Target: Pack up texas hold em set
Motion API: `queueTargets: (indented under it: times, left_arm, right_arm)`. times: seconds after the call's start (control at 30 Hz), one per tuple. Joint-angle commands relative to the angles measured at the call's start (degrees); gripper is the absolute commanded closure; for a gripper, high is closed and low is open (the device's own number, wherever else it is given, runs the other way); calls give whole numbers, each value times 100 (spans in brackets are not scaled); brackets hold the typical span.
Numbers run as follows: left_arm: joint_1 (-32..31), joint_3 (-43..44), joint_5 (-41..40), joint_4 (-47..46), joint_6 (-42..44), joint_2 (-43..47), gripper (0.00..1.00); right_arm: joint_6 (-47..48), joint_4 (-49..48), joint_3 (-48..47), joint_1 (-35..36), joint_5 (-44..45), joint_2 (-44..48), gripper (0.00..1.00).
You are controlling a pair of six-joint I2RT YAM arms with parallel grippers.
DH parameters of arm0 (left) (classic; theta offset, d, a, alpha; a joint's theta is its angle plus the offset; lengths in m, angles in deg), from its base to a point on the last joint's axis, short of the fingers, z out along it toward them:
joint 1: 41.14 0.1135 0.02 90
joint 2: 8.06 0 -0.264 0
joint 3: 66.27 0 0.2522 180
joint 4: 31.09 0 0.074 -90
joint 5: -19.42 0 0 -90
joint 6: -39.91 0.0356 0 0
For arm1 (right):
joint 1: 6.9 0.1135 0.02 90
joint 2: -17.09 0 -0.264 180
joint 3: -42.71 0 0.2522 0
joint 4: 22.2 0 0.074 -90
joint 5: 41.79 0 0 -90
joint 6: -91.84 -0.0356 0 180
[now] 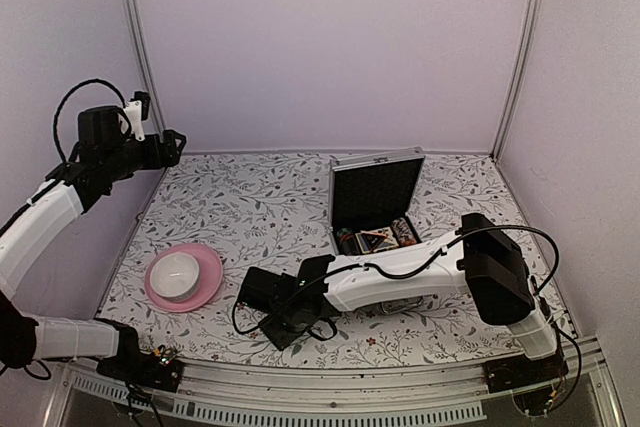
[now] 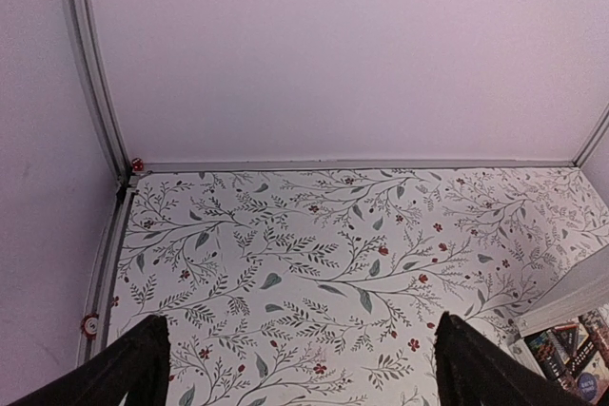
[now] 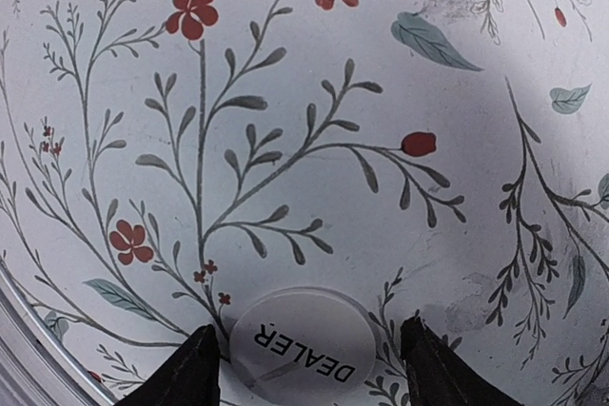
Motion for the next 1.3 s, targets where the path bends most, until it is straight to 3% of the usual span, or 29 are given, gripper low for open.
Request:
queueTargets:
  times: [0.0,0.83,1.27]
  left_arm:
    - [-6,-19,29,-33,47,74,3]
    - [-6,-30,9,-42,55,56,3]
    - [-2,-37,29,-53,56,38,3]
  right_arm:
    - [-161,304,-25,44,-7,-139,37]
    - [-528,330,300,-17,432,251,49]
    - [-662,456,1100,-665,1068,1579,51]
